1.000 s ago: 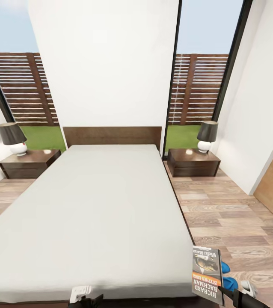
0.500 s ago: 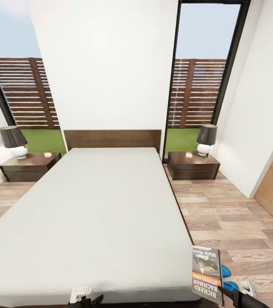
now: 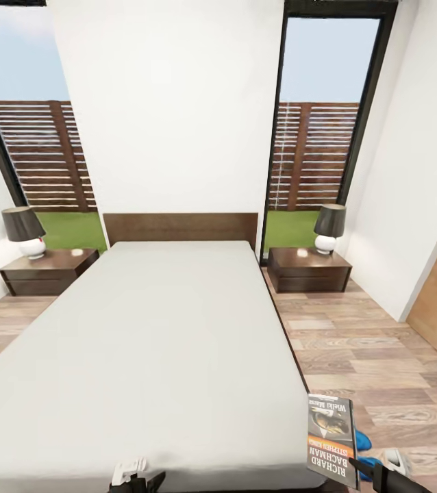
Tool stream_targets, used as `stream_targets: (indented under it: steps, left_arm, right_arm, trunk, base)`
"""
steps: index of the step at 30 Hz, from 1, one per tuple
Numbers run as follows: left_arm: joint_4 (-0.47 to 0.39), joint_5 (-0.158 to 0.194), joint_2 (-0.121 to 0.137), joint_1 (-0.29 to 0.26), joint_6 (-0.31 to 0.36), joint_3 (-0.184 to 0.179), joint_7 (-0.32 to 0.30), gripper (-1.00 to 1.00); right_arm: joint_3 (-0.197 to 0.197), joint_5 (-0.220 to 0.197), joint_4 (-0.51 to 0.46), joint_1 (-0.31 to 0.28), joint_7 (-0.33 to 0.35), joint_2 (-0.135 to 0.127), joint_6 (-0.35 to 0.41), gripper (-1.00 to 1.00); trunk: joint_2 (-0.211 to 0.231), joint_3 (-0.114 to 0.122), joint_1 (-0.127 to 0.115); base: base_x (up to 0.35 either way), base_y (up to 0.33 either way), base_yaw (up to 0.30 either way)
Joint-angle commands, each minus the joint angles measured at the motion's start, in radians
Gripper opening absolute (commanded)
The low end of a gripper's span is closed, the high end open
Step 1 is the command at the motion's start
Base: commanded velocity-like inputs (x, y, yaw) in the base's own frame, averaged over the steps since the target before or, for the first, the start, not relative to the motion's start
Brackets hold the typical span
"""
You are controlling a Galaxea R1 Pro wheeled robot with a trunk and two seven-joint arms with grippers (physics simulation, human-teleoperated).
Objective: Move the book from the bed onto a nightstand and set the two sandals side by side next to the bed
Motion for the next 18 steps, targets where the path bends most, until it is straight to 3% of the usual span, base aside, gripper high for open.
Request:
stream_targets:
  steps: [1, 18]
  left_arm:
    - [0.001, -0.011, 0.000, -0.001, -0.006, 0.007, -0.002, 1.00]
    - [0.002, -0.011, 0.000, -0.001, -0.006, 0.007, -0.002, 1.00]
  right_arm:
    - [0.004, -0.012, 0.000, -0.001, 0.005, 0.000, 0.012, -1.00]
    - [0.004, -0.012, 0.000, -0.001, 0.004, 0.000, 0.012, -1.00]
  trunk:
    - [-0.001, 0.000, 0.000]
    - [-0.001, 0.026, 0.000]
  base:
    - [0.000, 0.000, 0.000]
    - [0.000, 0.000, 0.000]
